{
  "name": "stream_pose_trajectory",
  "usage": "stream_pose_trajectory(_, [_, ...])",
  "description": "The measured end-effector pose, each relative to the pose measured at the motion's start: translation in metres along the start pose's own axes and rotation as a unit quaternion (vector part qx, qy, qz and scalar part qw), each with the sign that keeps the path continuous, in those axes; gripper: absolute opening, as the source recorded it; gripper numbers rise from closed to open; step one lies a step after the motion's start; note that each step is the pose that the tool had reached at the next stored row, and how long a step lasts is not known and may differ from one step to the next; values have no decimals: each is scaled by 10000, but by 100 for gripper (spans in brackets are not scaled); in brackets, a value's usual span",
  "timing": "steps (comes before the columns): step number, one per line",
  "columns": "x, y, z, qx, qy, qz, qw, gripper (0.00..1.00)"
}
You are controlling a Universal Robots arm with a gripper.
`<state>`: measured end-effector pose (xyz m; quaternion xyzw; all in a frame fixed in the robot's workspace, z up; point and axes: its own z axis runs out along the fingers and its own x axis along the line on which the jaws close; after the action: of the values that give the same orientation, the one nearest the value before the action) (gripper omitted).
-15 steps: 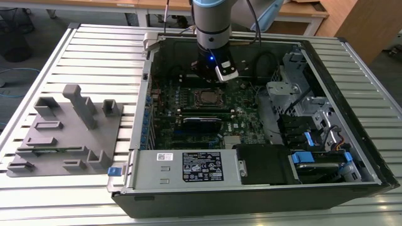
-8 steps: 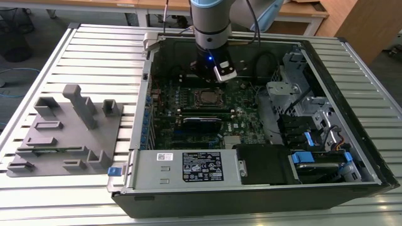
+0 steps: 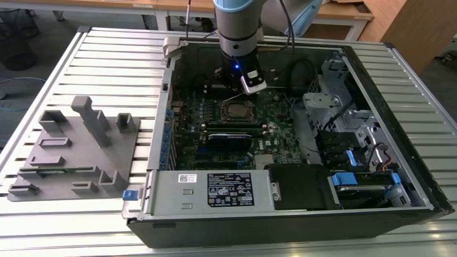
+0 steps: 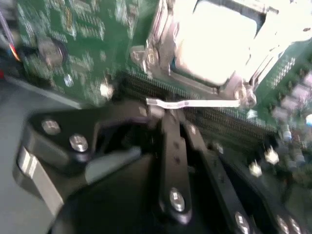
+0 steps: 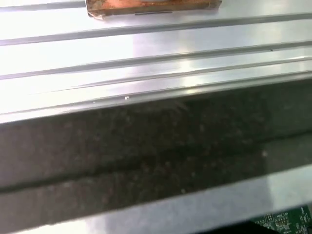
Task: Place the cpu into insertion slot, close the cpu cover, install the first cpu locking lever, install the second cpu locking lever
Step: 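Install the first cpu locking lever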
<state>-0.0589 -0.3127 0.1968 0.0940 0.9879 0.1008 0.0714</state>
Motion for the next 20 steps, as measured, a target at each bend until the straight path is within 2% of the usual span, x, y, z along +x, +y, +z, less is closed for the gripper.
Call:
stream_pose_trajectory(9, [-2, 2, -14, -8, 3, 1, 10000, 10])
stream_pose_trajectory(20, [-27, 45, -210, -70, 13, 11, 10000, 10])
